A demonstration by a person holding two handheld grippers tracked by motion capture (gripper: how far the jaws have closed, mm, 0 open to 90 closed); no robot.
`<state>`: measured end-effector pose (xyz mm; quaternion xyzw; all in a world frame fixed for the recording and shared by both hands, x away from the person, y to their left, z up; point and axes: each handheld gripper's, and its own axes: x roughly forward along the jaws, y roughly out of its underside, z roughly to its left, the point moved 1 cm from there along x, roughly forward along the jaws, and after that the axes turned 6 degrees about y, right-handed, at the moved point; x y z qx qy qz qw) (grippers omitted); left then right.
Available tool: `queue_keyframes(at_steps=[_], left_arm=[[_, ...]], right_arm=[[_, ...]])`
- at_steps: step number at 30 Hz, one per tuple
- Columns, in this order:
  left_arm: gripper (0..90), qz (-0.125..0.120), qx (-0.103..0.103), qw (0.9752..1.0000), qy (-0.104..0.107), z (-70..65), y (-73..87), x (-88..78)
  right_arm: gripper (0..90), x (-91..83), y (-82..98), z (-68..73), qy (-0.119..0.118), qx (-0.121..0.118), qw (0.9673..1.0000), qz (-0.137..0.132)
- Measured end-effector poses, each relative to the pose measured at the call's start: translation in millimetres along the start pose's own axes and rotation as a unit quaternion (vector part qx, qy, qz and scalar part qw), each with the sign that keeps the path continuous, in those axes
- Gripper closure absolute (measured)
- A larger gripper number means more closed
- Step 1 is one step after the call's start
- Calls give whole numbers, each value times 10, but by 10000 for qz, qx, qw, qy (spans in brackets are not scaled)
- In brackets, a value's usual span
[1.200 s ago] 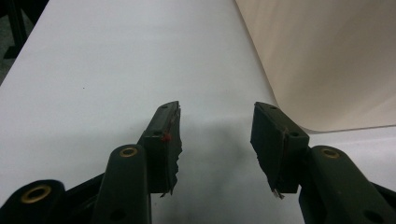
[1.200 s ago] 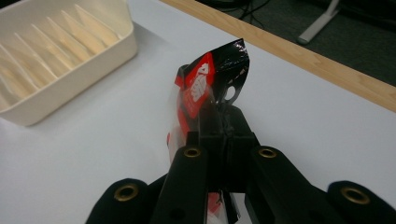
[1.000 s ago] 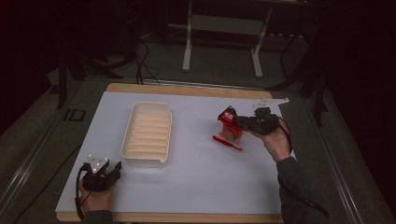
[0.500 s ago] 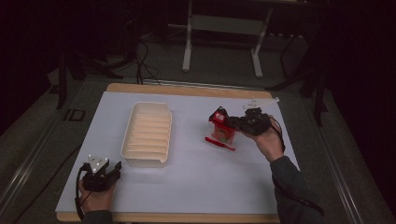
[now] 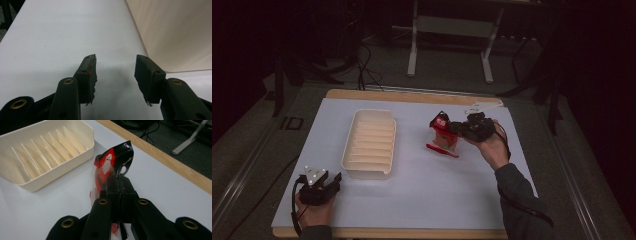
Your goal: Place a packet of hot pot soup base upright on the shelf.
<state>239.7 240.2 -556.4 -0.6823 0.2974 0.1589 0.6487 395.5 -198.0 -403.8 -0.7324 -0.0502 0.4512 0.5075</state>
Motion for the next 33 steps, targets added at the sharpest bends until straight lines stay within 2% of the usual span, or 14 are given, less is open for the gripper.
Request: queue_keyframes(at_steps=[22, 33], left_arm=[[512, -24, -78, 10000, 28, 17, 2, -6], [512, -22, -102, 9999, 23, 19, 1, -2]], right_arm=[[888, 179, -192, 140, -127, -94, 9997, -158], [887, 253, -317, 215, -236, -143, 9991, -337]])
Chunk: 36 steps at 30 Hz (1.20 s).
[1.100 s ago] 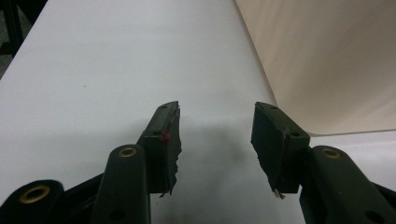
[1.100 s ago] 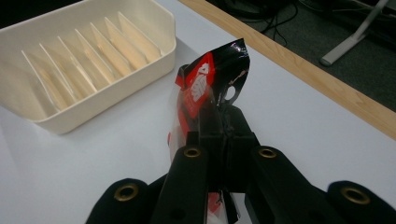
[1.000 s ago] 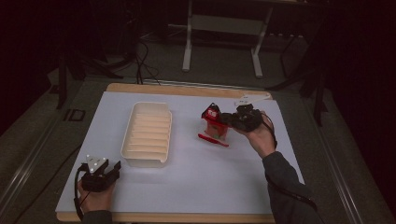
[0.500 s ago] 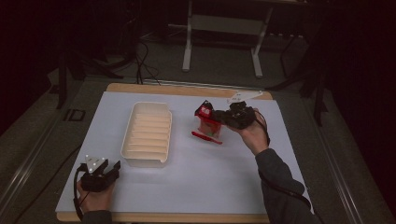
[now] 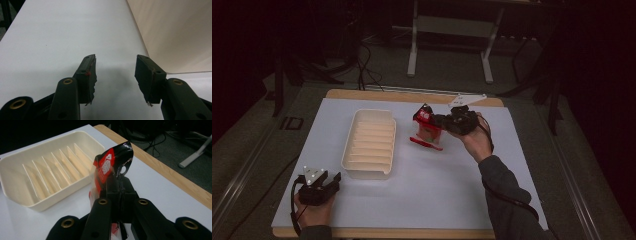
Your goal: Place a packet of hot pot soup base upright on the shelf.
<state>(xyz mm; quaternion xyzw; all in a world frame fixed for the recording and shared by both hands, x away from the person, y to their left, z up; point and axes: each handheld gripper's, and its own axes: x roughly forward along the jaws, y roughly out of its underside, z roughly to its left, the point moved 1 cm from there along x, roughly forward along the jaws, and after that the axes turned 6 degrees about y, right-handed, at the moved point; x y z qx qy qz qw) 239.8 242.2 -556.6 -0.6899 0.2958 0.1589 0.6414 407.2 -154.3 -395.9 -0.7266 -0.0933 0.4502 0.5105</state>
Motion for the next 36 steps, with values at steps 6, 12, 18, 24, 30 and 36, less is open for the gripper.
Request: queue_keyframes(at_steps=[6, 12, 18, 24, 30, 36], left_arm=[[511, 26, 7, 10000, 21, 3, -2, 3], [498, 45, 7, 10000, 8, 4, -4, 4], [499, 40, 25, 10000, -1, 1, -4, 2], [501, 38, 28, 10000, 4, 0, -3, 2], [503, 24, 17, 10000, 11, -1, -3, 1], [504, 10, 5, 10000, 13, 0, -3, -1]], right_arm=[[887, 75, -36, 58, -61, -60, 10000, -44], [887, 147, -69, 106, -116, -82, 9999, -59], [887, 232, -105, 173, -151, -149, 9997, -80], [887, 327, -142, 227, -191, -148, 9996, -113], [887, 405, -195, 258, -222, -187, 9994, -164], [887, 467, -265, 301, -320, -163, 9990, -255]])
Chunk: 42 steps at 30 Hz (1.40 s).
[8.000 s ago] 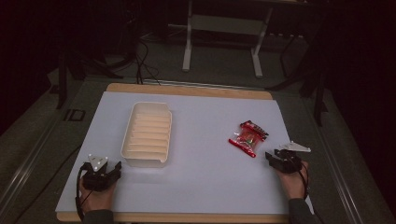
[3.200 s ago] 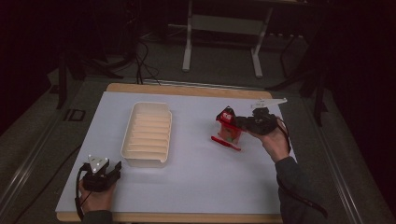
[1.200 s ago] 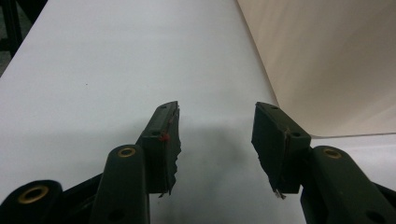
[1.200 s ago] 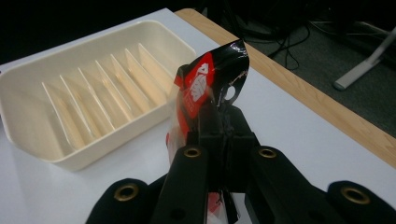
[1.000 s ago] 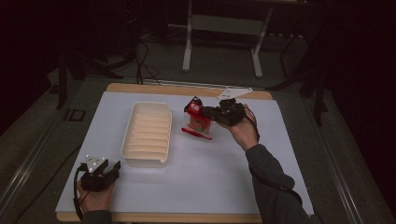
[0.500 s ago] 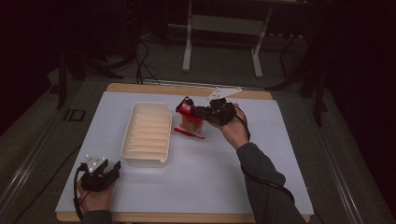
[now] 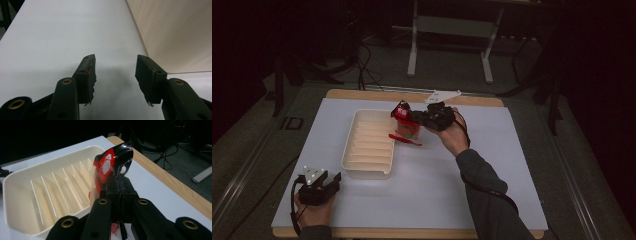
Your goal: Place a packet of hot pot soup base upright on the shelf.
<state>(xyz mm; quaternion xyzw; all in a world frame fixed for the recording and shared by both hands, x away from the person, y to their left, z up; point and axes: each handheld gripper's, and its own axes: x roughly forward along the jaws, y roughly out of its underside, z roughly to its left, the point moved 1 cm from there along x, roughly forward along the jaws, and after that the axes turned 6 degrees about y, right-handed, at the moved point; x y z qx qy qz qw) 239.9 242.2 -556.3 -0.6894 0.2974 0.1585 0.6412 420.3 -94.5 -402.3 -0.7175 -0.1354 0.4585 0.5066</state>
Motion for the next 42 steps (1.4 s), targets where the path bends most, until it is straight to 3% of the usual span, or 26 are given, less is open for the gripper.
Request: queue_keyframes(at_steps=[14, 42], left_arm=[[506, -14, -12, 10000, 14, 2, 1, -2], [507, -17, -64, 10000, 41, 16, 2, -7]], right_arm=[[886, 114, -112, 92, -155, -175, 9997, -122], [886, 405, -245, 281, -294, -338, 9989, -124]])
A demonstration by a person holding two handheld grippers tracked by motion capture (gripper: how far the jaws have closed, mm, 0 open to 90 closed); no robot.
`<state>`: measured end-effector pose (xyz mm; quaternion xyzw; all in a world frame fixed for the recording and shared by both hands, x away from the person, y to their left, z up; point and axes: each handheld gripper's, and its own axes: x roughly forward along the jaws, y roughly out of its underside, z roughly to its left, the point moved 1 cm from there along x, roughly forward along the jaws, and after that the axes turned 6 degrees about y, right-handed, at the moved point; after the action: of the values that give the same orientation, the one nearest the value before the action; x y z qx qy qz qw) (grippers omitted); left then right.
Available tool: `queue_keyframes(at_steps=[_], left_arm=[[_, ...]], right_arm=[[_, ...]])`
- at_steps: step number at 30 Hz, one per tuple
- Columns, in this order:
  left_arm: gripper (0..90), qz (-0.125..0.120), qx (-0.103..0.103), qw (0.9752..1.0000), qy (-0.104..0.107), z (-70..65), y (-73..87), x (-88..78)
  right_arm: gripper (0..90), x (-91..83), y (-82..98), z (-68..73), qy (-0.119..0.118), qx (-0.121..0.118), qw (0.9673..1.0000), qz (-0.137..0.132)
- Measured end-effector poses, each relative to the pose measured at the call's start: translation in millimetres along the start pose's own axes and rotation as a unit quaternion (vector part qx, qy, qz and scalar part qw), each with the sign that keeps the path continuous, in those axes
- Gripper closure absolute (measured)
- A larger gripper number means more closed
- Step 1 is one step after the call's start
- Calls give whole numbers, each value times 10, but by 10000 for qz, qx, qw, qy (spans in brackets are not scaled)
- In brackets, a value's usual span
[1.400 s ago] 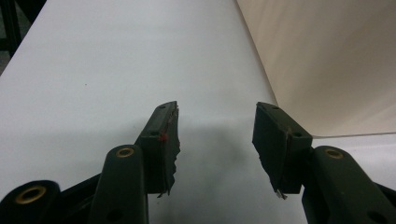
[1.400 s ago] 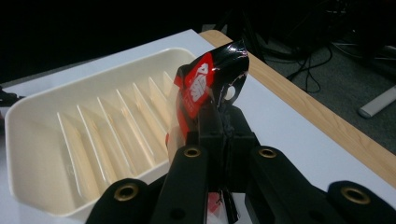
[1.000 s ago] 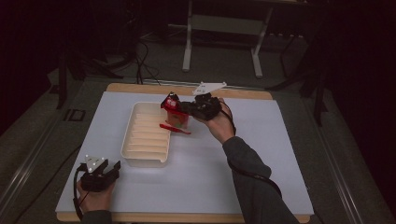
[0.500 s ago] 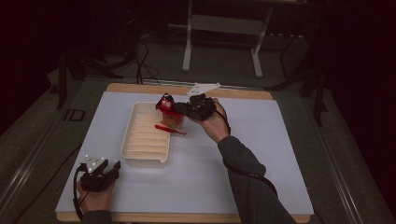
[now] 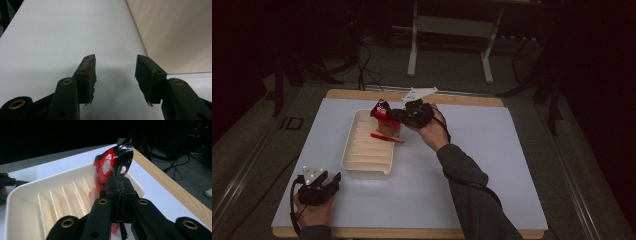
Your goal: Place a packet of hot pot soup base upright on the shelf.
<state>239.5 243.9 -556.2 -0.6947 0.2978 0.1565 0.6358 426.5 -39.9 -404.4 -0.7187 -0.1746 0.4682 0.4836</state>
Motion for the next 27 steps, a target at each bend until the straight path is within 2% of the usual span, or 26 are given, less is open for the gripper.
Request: queue_keyframes(at_steps=[3, 8, 12, 17, 23, 24, 27], left_arm=[[507, 3, -12, 10000, 4, 1, 0, 0], [509, -2, -5, 10000, 2, 1, 0, -1], [509, 7, -7, 10000, 2, 0, 1, 0], [509, 8, 2, 10000, 9, -3, 1, 3], [509, 1, -12, 10000, 32, -3, 3, -2], [508, -4, -17, 10000, 30, -3, 3, -3], [509, 2, -31, 10000, 38, 0, 2, -3]], right_arm=[[886, 22, -8, 1, -30, 60, 10000, -15], [886, 59, -8, 30, -113, 10, 9999, 33], [886, 86, -20, 90, -206, -40, 9998, -7], [886, 123, -39, 153, -318, 48, 9995, -71], [885, 170, -58, 228, -353, 12, 9994, -52], [885, 218, -60, 277, -371, -22, 9993, -10], [884, 262, -60, 306, -403, 2, 9992, 1]])
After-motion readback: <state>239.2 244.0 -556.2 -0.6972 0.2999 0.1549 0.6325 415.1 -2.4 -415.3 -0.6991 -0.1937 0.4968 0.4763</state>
